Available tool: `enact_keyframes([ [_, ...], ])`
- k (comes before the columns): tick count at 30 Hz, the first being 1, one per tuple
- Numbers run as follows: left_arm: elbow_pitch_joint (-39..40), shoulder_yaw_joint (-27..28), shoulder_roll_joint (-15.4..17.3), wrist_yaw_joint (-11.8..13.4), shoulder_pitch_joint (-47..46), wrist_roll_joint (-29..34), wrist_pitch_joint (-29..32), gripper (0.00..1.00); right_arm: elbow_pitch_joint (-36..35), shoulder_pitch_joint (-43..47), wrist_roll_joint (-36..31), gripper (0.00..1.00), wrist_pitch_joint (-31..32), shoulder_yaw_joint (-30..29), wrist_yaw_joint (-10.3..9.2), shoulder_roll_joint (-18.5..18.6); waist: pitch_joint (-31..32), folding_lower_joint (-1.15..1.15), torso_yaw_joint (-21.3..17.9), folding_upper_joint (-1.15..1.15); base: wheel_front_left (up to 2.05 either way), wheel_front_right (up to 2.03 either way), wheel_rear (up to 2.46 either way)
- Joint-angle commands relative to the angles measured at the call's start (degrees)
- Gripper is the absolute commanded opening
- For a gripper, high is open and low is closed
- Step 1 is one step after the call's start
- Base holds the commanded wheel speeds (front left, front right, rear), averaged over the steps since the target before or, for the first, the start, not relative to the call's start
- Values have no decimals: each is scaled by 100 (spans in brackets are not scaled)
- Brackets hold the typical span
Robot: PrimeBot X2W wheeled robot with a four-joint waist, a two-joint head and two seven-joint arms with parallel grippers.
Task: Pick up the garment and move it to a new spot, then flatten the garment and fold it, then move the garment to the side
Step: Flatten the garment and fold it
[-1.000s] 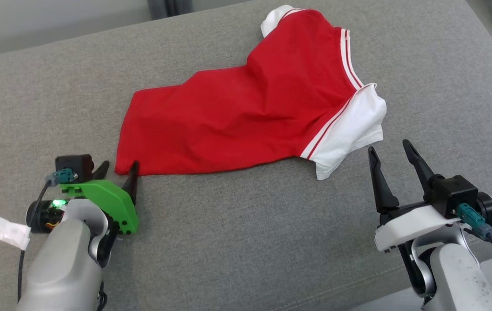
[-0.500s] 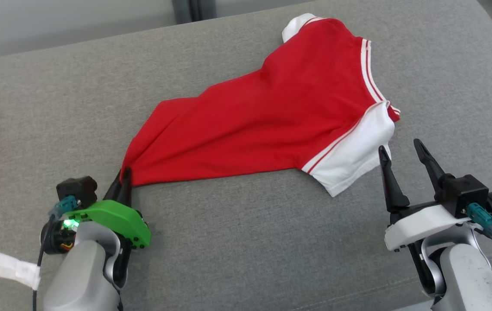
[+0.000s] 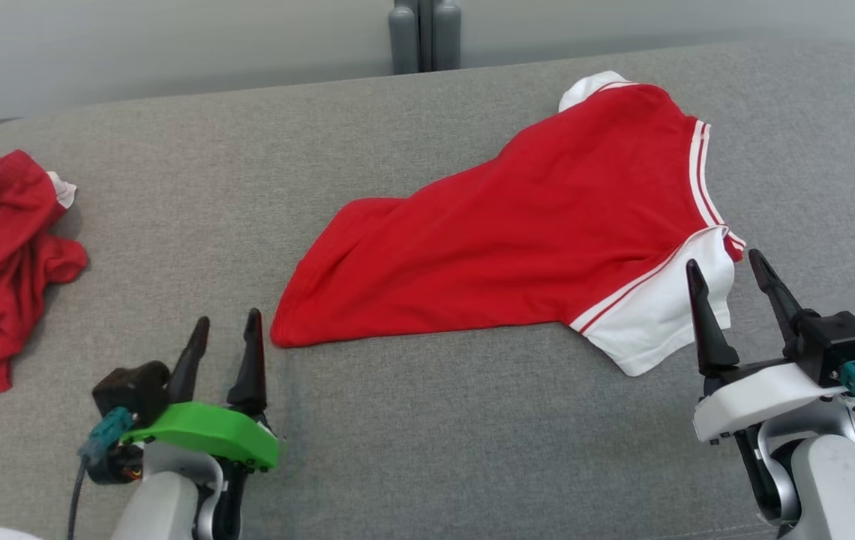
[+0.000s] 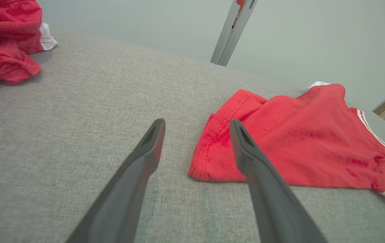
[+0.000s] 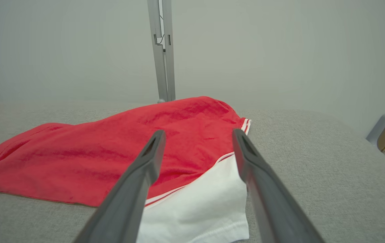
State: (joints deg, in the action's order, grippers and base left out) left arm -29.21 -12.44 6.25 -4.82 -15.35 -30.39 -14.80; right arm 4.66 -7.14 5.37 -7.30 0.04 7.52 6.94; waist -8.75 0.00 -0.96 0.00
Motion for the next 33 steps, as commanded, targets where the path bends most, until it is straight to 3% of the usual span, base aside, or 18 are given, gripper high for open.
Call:
enact_keyframes([
  [1, 360, 186, 37, 33, 175, 167, -45, 100, -58, 81, -2, 100, 15, -60, -6, 16, 125, 0, 134, 0, 0, 0, 0],
  [7, 1679, 841, -52, -54, 913, 712, -39, 100, -158, 249, -48, 100, 50, -254, -6, -48, 305, 0, 224, 0, 0, 0, 0],
  [11, 2045, 1099, -92, -114, 1304, 968, -38, 100, -154, 370, -32, 100, 83, -368, -6, -76, 484, 0, 259, 0, 0, 0, 0],
  [33, 2003, 1276, -203, -230, 1753, 1377, -34, 100, -28, 747, 25, 100, 127, -418, -6, -292, 685, 0, 258, 0, 0, 0, 0],
])
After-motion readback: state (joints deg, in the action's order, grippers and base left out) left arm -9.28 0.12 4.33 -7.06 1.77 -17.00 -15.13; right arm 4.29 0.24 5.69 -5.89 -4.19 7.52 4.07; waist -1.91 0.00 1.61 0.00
